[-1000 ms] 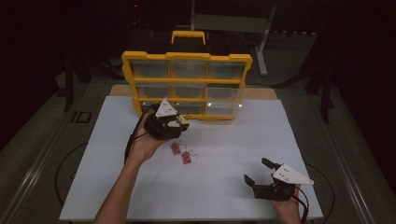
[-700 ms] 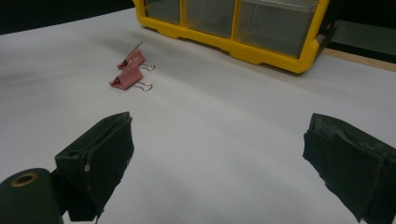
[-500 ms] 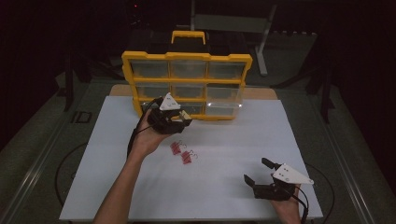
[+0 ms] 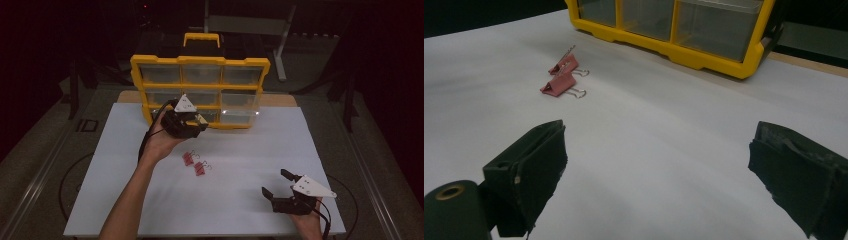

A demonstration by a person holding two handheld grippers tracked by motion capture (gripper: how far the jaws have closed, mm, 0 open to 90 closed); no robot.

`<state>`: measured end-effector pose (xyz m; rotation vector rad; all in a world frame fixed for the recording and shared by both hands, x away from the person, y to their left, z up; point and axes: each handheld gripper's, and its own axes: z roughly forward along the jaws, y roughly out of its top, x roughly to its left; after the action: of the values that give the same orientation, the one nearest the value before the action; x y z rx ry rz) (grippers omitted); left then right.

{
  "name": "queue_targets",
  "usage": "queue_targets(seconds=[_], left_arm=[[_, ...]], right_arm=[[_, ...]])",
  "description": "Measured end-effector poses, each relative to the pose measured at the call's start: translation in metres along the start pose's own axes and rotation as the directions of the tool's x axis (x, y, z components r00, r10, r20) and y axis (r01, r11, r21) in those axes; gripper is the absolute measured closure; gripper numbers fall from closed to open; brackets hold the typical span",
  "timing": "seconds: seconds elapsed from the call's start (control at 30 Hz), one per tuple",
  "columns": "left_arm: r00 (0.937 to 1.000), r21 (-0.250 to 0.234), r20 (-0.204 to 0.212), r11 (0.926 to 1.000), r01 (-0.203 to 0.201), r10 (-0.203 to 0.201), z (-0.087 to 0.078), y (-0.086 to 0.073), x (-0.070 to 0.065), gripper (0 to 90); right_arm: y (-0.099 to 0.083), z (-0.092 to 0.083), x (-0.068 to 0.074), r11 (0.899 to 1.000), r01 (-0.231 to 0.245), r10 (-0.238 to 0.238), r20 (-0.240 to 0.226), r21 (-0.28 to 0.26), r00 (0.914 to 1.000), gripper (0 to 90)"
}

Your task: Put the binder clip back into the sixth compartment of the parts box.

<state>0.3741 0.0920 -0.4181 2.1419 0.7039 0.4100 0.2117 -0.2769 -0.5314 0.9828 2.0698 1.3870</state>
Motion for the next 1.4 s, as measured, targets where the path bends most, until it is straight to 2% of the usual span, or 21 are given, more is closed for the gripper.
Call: queue_targets(seconds=[0.3,0.6,1.03,1.4], left_arm=[[0.9996,0.002,0.011,0.9997,-0.025,0.025,0.001,0.011,0.002,50.1],[0.9996,-0.008,0.016,0.9997,-0.025,0.025,0.004,0.025,0.005,50.1],[0.9986,-0.008,0.013,0.9986,-0.052,0.052,0.006,0.051,0.006,50.1],[0.9983,-0.02,0.02,0.9984,-0.054,0.054,0.01,0.065,0.008,50.2]], right_arm=[[0.0,0.0,0.0,1.0,0.001,-0.001,0.001,-0.002,1.0,7.8],[0.0,0.0,0.0,1.0,0.001,-0.001,0.0,-0.003,1.0,7.8],[0.0,-0.001,0.0,1.0,-0.001,0.001,-0.001,-0.007,1.0,7.8],[0.0,-0.001,0.0,1.0,-0.002,0.002,-0.004,-0.006,1.0,7.8]])
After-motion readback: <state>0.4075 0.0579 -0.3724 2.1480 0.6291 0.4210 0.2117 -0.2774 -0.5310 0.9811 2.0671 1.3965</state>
